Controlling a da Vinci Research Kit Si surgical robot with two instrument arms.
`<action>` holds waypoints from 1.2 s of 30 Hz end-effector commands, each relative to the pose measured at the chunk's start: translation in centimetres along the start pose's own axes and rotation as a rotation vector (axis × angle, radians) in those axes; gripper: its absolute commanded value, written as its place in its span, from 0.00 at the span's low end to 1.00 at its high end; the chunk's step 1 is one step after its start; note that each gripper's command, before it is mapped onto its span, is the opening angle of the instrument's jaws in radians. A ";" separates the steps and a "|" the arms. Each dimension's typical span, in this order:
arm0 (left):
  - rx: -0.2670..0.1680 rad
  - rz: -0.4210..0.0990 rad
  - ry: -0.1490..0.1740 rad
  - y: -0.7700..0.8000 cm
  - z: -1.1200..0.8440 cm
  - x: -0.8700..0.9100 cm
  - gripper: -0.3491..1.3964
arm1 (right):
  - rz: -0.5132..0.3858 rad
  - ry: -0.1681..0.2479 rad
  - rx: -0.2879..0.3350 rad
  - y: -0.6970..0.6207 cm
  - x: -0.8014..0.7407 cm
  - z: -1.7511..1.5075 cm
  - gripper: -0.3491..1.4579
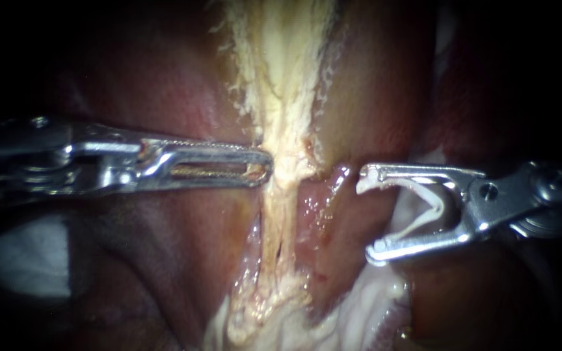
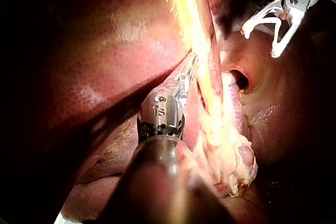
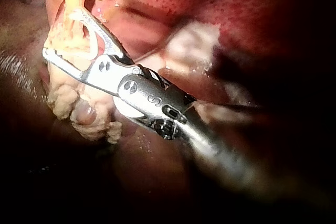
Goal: Clipping first clip left tube
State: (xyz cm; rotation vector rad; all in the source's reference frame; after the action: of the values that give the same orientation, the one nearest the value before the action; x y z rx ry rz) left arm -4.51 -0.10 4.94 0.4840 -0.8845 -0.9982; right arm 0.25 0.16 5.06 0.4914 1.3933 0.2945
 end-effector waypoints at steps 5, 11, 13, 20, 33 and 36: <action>0.006 -0.001 0.010 -0.02 -0.17 -0.02 0.00 | 0.004 0.000 0.000 -0.06 -0.09 0.07 0.52; 0.003 0.000 0.029 -0.12 -0.41 0.03 0.00 | 0.021 -0.001 0.019 -0.12 -0.25 0.30 0.52; 0.001 -0.005 0.032 -0.16 -0.48 0.04 0.00 | 0.039 -0.007 0.026 -0.16 -0.31 0.40 0.52; -0.013 -0.018 0.029 -0.26 -0.78 -0.06 0.00 | 0.078 -0.033 0.059 -0.25 -0.55 0.78 0.52; -0.020 -0.022 0.028 -0.34 -0.91 -0.10 0.00 | 0.120 -0.073 0.085 -0.17 -1.11 1.44 0.52; -0.022 -0.023 0.027 -0.38 -0.92 -0.10 0.00 | 0.122 -0.077 0.081 -0.11 -1.22 1.52 0.52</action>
State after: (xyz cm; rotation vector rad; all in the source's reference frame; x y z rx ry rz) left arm -3.97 -0.24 4.08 0.4891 -0.8444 -1.0202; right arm 1.56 -0.75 6.26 0.6511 1.3064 0.3155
